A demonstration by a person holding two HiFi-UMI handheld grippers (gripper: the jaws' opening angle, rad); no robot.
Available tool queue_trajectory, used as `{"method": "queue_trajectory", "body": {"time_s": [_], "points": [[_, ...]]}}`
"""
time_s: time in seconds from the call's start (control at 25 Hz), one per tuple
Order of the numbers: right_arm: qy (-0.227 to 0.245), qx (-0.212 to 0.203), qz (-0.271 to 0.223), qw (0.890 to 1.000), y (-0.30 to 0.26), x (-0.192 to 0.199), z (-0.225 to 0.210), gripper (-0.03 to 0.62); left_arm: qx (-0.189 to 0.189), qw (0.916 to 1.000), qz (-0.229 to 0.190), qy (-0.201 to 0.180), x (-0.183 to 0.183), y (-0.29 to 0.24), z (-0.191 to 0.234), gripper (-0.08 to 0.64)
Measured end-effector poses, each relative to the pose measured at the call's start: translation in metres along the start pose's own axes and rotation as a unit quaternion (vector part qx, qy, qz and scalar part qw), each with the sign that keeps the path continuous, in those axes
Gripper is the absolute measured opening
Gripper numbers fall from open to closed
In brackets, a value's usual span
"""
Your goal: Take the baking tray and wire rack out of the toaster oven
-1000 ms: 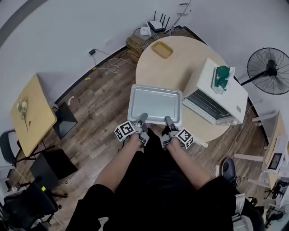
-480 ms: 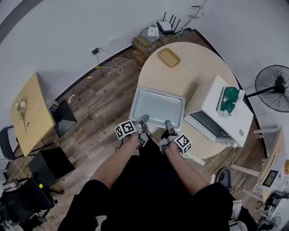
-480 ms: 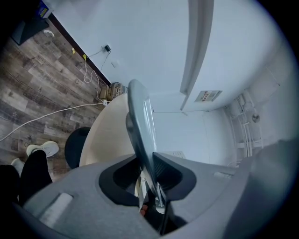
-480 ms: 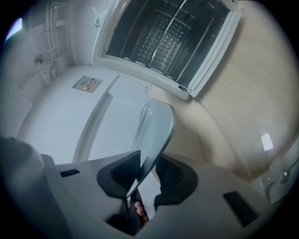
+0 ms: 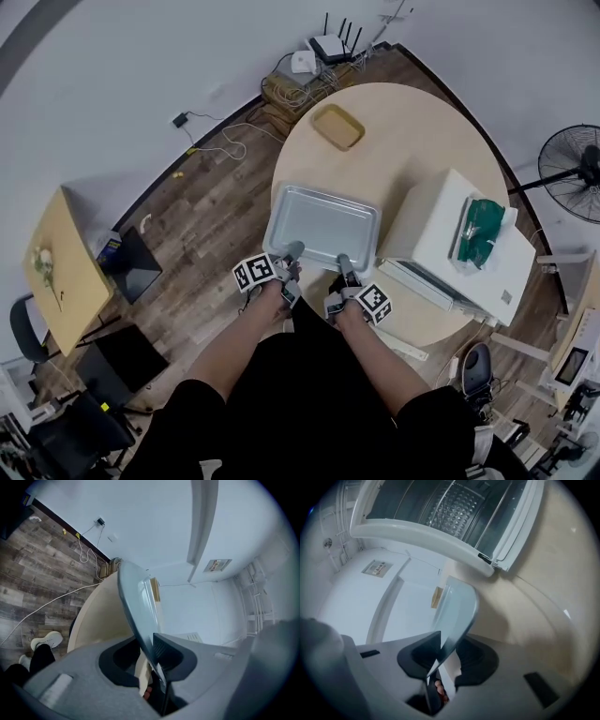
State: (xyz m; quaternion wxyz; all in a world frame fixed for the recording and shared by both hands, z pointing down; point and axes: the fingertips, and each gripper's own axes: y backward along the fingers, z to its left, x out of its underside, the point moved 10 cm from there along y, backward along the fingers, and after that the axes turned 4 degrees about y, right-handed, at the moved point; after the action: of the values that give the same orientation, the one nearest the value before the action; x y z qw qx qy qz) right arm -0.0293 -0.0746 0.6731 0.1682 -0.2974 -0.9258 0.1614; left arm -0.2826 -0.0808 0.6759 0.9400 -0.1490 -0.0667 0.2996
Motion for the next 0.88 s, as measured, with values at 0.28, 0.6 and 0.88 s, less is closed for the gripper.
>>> {"method": "queue_trajectory", "body": {"time_s": [0.28,0.6,0.88], "points": [[-0.048,0.014,-0.044,0.998,-0.031,-0.014,-0.011,0.091,-0.020,0.9996,0.020,-0.006,-0.023,-0.043,0.004,0.092],[-0.039,0.032,-0.040,0.998,-0.058,-0.024,-0.018,0.091,-0.051,0.9967,0.050,-0.040,-0.046,-0.077,0.007,0.092],[-0.045,0.056,-0.062,0.995,-0.073,-0.038,-0.018,0.091,-0.120,0.9875,0.077,-0.068,-0.057,-0.107,-0.005,0.092]]}}
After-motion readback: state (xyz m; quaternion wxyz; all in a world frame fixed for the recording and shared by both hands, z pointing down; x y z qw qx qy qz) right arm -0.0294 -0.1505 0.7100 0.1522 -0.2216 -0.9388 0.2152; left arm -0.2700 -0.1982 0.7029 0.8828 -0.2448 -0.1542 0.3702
